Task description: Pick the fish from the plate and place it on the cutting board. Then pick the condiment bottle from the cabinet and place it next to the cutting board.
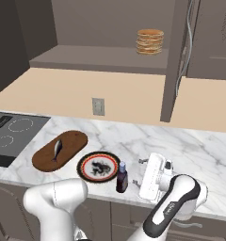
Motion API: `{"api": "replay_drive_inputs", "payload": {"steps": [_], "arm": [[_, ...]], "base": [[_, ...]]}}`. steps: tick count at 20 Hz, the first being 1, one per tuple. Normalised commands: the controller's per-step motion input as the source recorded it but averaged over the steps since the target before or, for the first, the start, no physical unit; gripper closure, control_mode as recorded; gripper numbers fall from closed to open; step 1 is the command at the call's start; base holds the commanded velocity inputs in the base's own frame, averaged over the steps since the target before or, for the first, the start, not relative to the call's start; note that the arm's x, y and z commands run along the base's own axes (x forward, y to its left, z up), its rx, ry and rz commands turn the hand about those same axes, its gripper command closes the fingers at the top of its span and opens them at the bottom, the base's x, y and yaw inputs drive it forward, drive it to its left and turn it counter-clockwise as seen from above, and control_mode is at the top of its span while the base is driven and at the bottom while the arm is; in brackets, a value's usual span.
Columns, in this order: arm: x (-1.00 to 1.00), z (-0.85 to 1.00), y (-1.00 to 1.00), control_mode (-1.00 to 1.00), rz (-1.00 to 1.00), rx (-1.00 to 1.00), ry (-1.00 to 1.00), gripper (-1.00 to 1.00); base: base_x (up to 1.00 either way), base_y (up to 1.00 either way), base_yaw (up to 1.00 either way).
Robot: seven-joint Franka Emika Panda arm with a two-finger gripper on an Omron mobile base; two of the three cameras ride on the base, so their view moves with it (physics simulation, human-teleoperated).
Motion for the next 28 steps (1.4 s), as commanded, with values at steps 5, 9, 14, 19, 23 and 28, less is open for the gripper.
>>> {"api": "replay_drive_inputs", "payload": {"steps": [5,9,14,19,23,28], "arm": [[-0.26,0.0,-0.11,-1.0,-0.15,-0.26,-0.44,-1.0],[-0.17,0.22,-0.13,-1.0,-0.17,-0.3,-0.45,-1.0],[-0.11,0.34,-0.02,-1.0,-0.18,-0.34,-0.5,-1.0],[-0.18,0.4,0.0,-1.0,-0.19,-0.38,-0.51,-1.0],[-0.25,0.36,0.0,-1.0,-0.19,-0.42,-0.51,-1.0],[-0.36,0.35,0.0,-1.0,-0.2,-0.41,-0.5,-1.0]], "base": [[0.0,0.0,0.0],[0.0,0.0,0.0],[0.0,0.0,0.0],[0.0,0.0,0.0],[0.0,0.0,0.0],[0.0,0.0,0.0]]}}
